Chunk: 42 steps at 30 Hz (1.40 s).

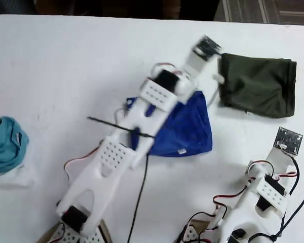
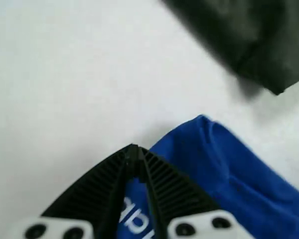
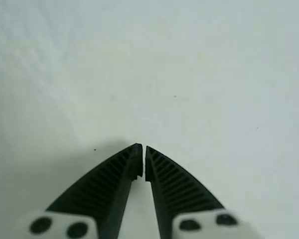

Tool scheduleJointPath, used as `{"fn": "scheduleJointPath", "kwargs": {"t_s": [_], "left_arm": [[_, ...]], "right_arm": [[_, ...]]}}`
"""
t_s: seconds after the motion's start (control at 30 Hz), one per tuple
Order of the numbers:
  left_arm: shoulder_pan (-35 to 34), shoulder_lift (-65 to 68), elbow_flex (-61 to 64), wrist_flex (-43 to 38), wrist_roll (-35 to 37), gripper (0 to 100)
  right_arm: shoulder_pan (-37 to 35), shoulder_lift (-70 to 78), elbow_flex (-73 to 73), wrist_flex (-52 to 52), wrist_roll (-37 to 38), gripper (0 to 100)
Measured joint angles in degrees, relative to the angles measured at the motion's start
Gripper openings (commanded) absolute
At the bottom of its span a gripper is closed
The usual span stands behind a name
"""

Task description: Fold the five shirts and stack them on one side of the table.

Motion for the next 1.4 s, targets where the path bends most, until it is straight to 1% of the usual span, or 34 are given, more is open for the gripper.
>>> {"fn": "scheduleJointPath", "kwargs": {"t_s": [0.1, 0.2, 0.33, 0.43, 0.5, 0.63, 0.73, 0.8, 0.93, 1.07, 1.2, 1.4], "left_arm": [[-4.75, 0.00, -4.92, 9.67, 0.00, 3], [-8.00, 0.00, -6.59, 15.56, 0.09, 3], [-11.08, 1.67, -6.68, 16.97, 0.09, 3], [-12.92, 5.71, -6.68, 16.97, 0.09, 3], [-13.19, 8.70, -6.77, 16.97, 0.18, 3], [-12.92, 13.36, -8.00, 16.97, -0.09, 3], [-12.92, 14.77, -9.05, 16.70, -0.09, 3], [-13.27, 14.86, -9.32, 16.62, -0.09, 3], [-13.71, 14.86, -9.32, 16.53, 0.09, 3], [-14.77, 14.86, -9.32, 16.26, 0.09, 3], [-15.47, 14.86, -9.32, 16.26, 0.09, 3], [-15.47, 14.86, -9.32, 16.26, 0.09, 3]], "right_arm": [[-1.76, 0.09, -4.92, 5.19, -0.70, 1.9], [-7.21, 0.18, -14.24, 13.27, -3.52, 1.9], [-18.46, 6.07, -27.78, 21.36, -6.42, 1.9], [-27.43, 13.01, -34.90, 23.47, -6.77, 1.9], [-32.53, 17.76, -37.01, 23.56, -6.77, 1.9], [-39.38, 24.26, -37.71, 23.91, -6.77, 1.9], [-42.64, 26.99, -37.71, 24.44, -6.51, 1.9], [-43.34, 28.48, -37.71, 24.44, -5.19, 1.9], [-43.25, 32.53, -37.71, 24.44, -0.18, 1.9], [-38.77, 37.54, -37.80, 24.44, 4.57, 1.9], [-34.11, 38.68, -38.51, 24.26, 8.09, 1.9], [-32.44, 38.15, -40.53, 28.31, 10.20, 1.9]]}}
